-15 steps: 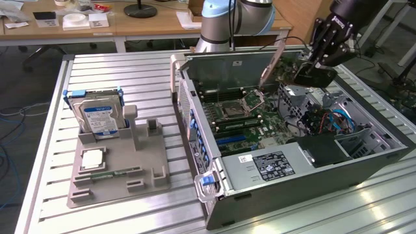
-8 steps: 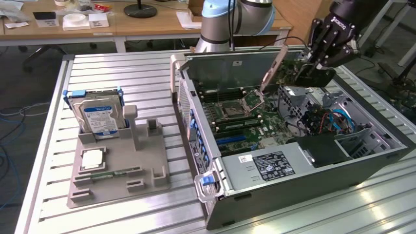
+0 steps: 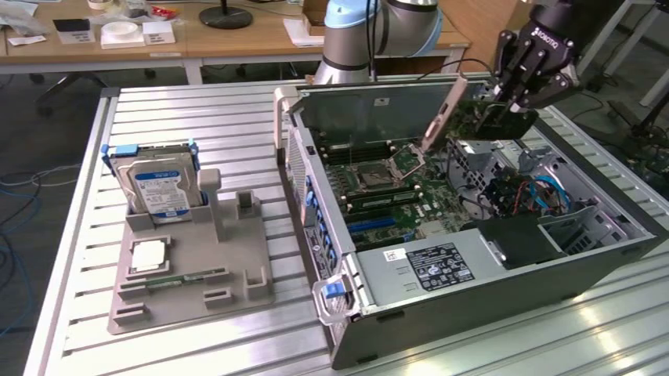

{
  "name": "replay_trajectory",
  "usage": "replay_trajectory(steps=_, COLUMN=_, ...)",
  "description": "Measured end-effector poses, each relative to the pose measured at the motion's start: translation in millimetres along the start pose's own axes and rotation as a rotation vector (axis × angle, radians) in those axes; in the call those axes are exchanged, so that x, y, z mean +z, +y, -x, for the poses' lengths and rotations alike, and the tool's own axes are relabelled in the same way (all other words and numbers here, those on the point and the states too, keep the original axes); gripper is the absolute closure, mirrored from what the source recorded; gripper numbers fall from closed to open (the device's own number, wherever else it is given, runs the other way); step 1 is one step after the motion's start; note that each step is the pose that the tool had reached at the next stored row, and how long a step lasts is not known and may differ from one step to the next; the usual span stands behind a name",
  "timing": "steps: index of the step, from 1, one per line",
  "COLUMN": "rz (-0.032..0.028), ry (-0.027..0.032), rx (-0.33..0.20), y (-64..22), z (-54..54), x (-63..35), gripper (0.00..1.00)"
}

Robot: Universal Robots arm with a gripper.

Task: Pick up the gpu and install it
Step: 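Insert the gpu into the slot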

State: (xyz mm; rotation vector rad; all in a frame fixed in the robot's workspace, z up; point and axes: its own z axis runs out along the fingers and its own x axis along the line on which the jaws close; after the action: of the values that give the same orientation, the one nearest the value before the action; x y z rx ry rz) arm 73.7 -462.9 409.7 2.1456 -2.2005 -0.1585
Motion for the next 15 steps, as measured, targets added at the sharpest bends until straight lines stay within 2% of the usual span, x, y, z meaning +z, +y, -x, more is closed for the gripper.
replay_trajectory(steps=2, rz=0.0002, ry=0.0008, rx=-0.008, y=0.0, z=0.2, x=0.2, gripper=0.73)
replay_trajectory(steps=3, rz=-0.0011, ry=0.0014, rx=-0.011, y=0.0, z=0.6, x=0.3, gripper=0.73)
replay_trajectory(steps=4, rz=-0.0048, ry=0.0019, rx=-0.014, y=0.1, z=1.1, x=0.8, gripper=0.73)
replay_trajectory(steps=9, rz=-0.0339, ry=0.0032, rx=-0.024, y=1.0, z=4.3, x=3.4, gripper=0.73)
replay_trajectory(steps=13, rz=-0.0527, ry=0.0046, rx=-0.027, y=3.8, z=6.4, x=4.5, gripper=0.73)
replay_trajectory(steps=15, rz=-0.0644, ry=0.0055, rx=-0.027, y=6.2, z=7.8, x=5.1, gripper=0.73)
